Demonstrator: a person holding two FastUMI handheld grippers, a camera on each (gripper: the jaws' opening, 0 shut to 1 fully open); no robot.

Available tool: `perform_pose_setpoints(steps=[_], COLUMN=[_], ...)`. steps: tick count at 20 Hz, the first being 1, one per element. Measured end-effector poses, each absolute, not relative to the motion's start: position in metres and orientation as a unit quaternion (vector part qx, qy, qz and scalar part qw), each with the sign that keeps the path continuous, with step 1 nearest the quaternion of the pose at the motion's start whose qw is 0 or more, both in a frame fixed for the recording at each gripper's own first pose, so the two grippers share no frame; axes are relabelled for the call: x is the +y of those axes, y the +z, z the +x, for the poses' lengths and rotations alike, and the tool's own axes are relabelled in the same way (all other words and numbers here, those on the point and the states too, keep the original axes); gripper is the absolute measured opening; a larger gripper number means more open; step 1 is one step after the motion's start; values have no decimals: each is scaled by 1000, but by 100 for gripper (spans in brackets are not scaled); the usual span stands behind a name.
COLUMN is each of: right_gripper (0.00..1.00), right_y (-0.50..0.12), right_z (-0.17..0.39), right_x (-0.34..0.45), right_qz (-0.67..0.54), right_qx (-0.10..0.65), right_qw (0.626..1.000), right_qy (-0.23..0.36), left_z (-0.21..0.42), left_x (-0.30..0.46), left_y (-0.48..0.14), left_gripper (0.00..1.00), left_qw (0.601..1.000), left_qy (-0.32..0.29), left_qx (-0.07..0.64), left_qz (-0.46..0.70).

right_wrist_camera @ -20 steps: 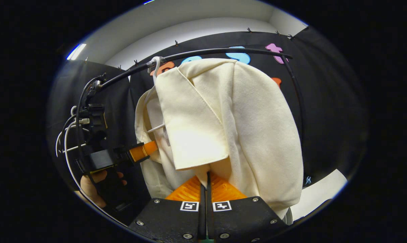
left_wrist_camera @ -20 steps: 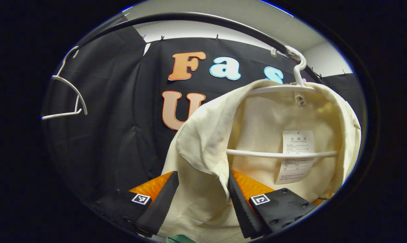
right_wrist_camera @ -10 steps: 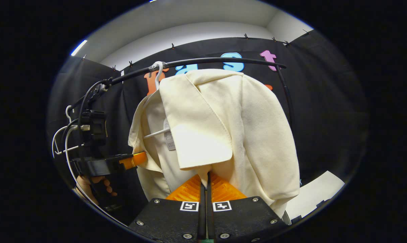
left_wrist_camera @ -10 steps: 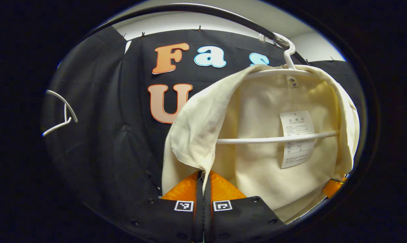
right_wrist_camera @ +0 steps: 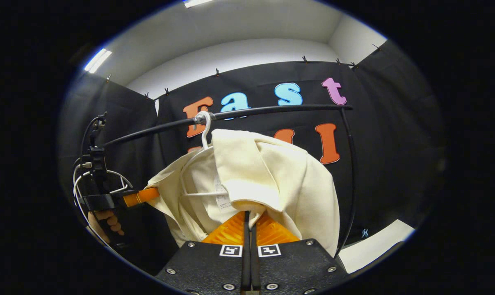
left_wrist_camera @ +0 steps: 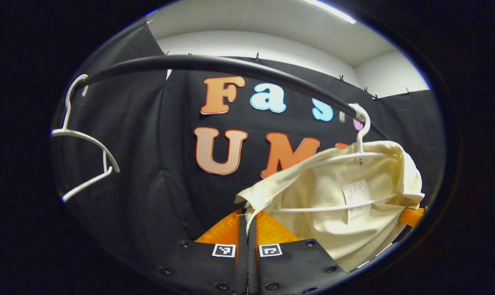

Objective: Grasp the clothes on the hanger with both hands and then place them into the laundry hamper below.

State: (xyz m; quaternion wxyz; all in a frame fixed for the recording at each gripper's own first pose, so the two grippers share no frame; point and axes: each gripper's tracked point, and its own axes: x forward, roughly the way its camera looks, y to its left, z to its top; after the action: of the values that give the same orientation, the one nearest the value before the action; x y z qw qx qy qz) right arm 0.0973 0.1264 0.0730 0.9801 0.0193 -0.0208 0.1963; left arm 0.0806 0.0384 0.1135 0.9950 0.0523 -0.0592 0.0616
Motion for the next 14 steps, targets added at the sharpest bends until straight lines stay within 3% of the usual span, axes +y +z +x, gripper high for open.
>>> perform_pose_setpoints(steps=[14], right_gripper=[0], right_y=[132], right_z=[93], right_x=[97], right_qz=[62], right_qx=[-56], right_qw=[969], right_qy=[231], left_z=[70], left_x=[70], left_y=[178], left_gripper=[6], left_qw=[988], left_qy=[83], left_qx=[-121], left_qz=[55])
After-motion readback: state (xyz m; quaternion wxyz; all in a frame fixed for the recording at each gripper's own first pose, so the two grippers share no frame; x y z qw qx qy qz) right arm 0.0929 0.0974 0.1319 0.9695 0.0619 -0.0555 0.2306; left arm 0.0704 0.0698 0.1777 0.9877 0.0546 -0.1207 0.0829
